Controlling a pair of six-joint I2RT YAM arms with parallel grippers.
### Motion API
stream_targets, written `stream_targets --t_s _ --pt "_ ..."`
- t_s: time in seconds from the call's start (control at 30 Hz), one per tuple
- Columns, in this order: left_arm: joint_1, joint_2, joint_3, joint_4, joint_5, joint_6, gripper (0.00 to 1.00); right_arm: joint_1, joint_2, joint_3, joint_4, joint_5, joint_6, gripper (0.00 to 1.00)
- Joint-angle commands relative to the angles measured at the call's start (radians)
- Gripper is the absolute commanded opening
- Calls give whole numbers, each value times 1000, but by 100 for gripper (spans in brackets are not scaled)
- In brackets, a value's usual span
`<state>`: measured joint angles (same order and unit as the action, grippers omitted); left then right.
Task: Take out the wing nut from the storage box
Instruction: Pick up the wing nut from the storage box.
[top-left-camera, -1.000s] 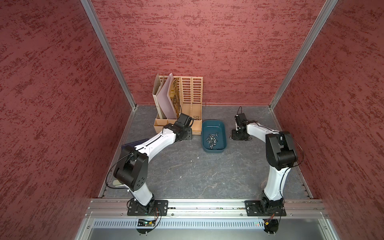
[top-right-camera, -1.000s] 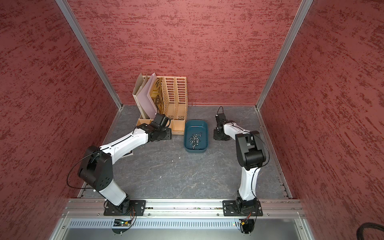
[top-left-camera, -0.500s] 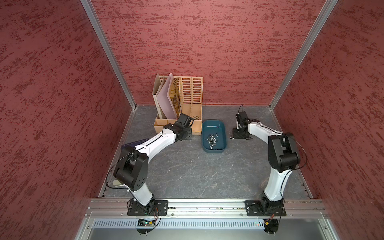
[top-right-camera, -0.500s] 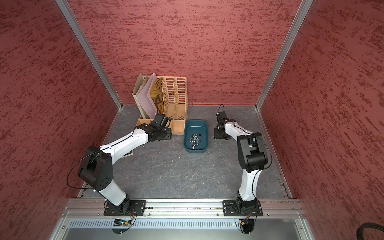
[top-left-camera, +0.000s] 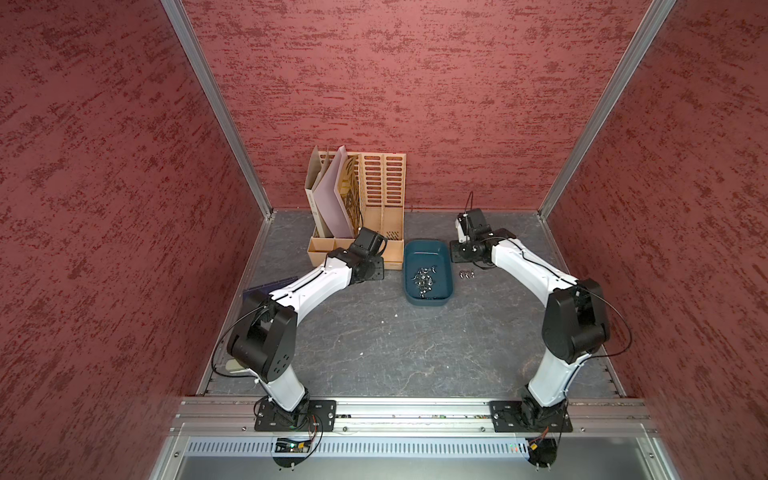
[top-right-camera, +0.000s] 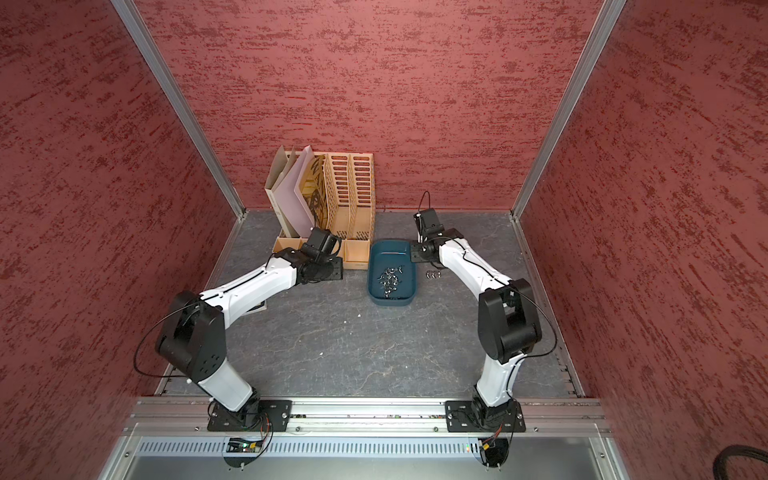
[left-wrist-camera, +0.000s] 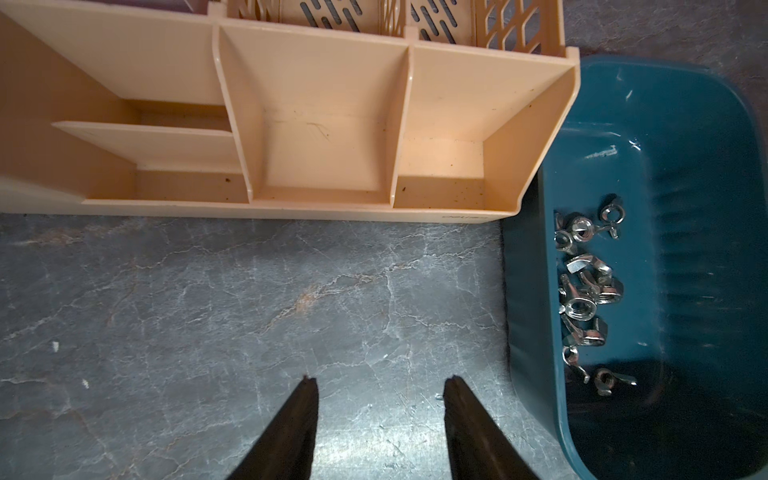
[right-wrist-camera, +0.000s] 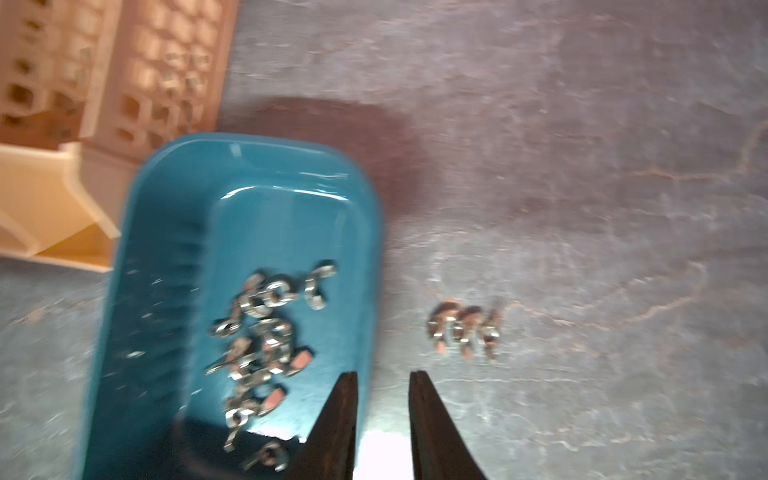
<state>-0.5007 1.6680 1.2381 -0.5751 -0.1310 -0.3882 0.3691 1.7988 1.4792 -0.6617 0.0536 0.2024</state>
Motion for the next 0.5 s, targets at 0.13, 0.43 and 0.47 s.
stream_targets --t_s 0.13,0.43,0.47 --pt "-7 -10 -11 17 6 -11 52 72 80 75 -10 -21 33 26" --pt "-7 -16 -9 12 5 -6 52 94 180 80 68 -17 118 26" --pt "-7 -16 -9 11 3 -6 52 94 191 82 74 -12 125 25"
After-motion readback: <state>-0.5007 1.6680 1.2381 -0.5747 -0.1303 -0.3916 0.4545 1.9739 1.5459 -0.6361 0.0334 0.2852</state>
